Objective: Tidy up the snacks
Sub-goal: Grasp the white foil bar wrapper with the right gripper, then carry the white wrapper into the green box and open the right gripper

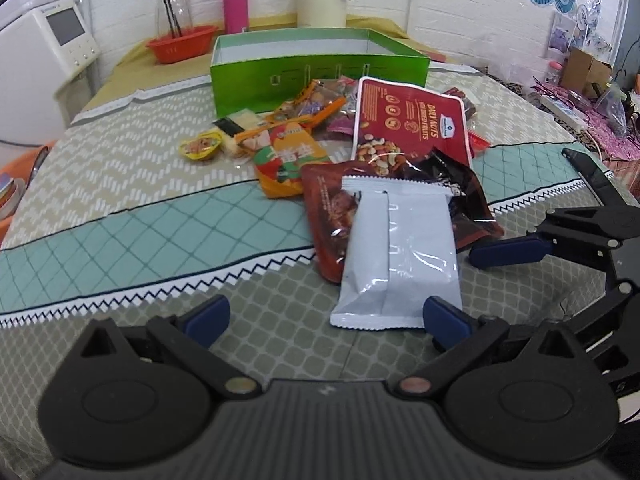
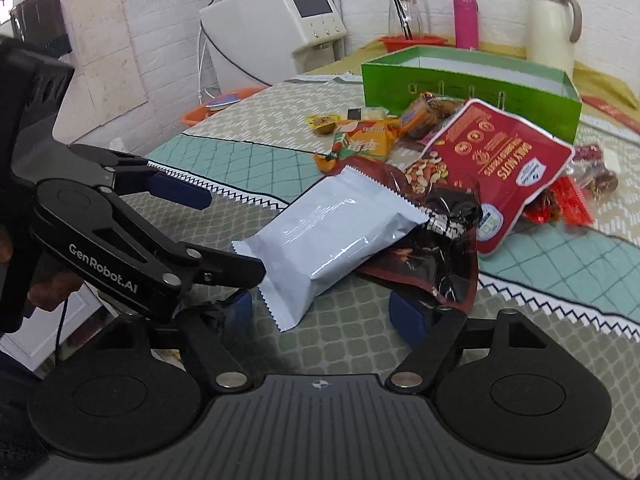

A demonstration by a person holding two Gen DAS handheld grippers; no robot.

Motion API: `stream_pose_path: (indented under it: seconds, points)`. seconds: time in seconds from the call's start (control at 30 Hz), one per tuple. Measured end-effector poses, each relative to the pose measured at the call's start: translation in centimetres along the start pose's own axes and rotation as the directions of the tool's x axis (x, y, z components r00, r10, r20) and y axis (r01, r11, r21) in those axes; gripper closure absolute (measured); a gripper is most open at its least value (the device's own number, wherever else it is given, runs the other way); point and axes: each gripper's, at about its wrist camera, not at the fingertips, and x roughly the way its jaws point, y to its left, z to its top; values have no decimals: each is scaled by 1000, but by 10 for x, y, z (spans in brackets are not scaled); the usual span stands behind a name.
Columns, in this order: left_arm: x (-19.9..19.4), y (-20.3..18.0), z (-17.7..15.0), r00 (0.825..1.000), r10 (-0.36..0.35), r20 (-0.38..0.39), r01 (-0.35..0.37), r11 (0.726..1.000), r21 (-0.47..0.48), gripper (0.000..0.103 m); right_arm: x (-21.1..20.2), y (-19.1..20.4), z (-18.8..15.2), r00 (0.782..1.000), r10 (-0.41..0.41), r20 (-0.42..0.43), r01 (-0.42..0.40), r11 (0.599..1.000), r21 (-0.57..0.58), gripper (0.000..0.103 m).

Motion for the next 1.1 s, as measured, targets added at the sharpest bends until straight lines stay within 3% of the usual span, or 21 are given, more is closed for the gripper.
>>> stream_pose_path:
  seconds: [0.1,0.2,0.27,0.33,0.4,0.47,0.5,0.63,0.87,1.1]
  points:
    - [4,9,2,999,-42,-12,42,997,-63,3,1,5,2,1000,-17,6,18,999,-44,5]
    - [6,13,4,989,-150,-5,149,984,-94,25,2,1,1,1000,20,6,-20,999,-46,11]
    - [9,6,7,989,-147,16,148,988,-49,35,7,2,2,999,24,22,-23,997,-67,27]
    - [12,3,12,988,-152,20,153,987,-38,49,12,3,6,999,35,25,-33,996,-84,53]
    - [11,1,18,989,-143,26,143,989,-22,51,13,3,9,999,30,30,-27,996,-87,61]
    - [6,2,22,988,-148,33,148,989,-16,64,11,0,13,999,23,40,-20,997,-75,72]
    - [3,3,23,987,-154,37,155,988,-21,65,7,-2,14,998,14,54,-10,998,-67,76]
    - [-12,3,37,980,-176,96,179,984,-16,66,-13,-11,27,994,33,106,-29,998,-47,78]
    - [-22,9,95,951,-207,231,210,978,12,66,-33,-23,75,977,-30,212,62,988,-144,78]
    - [19,16,172,929,-242,280,251,968,3,66,-18,-66,138,960,-154,232,200,962,-188,78]
